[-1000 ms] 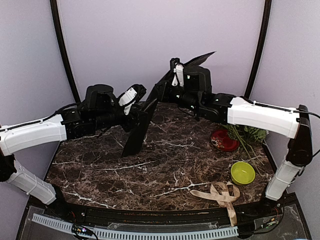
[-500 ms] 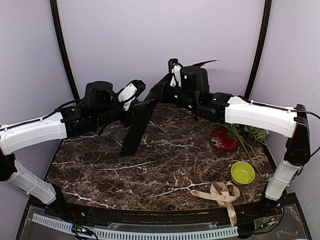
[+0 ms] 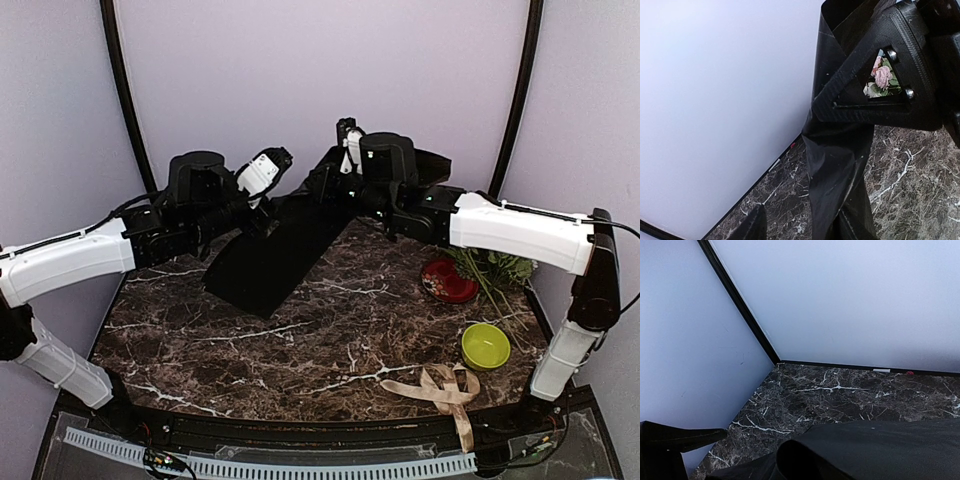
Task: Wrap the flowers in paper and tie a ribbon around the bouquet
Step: Pass from the right arm to the left
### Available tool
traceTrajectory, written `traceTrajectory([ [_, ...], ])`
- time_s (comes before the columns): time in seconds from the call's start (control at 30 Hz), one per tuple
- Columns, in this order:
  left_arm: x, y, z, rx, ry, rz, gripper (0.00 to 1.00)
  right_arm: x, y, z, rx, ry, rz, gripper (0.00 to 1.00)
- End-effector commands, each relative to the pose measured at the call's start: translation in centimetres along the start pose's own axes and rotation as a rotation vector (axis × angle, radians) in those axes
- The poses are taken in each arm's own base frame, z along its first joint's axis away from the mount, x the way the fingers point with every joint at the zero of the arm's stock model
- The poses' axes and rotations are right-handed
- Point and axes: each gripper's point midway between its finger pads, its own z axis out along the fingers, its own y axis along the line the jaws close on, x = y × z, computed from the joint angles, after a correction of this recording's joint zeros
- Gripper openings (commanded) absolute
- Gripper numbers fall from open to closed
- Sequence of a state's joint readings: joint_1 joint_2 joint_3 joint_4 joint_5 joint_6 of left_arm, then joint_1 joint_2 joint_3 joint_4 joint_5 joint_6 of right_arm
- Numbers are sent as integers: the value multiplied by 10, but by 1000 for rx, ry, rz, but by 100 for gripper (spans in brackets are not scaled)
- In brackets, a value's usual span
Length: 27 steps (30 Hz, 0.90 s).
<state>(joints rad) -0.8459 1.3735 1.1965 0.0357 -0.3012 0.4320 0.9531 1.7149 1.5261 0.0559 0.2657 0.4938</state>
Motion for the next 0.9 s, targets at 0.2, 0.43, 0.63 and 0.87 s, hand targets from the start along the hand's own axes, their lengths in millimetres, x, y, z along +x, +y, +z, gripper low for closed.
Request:
traceTrajectory([
  [0.2, -6, -4, 6, 28, -8, 17, 0, -17, 14, -5, -33, -36, -26, 0],
  [0.43, -2, -25, -3, 155, 1, -122, 0, -26, -3, -9, -53, -14, -78, 29],
  [0.63, -1, -33, -10, 301, 22, -348, 0, -16, -20, -4, -190, 120, -30, 61],
  [0.87, 6, -26, -5, 373, 20, -539, 0, 13, -35, -1, -228, 231, 39, 69],
])
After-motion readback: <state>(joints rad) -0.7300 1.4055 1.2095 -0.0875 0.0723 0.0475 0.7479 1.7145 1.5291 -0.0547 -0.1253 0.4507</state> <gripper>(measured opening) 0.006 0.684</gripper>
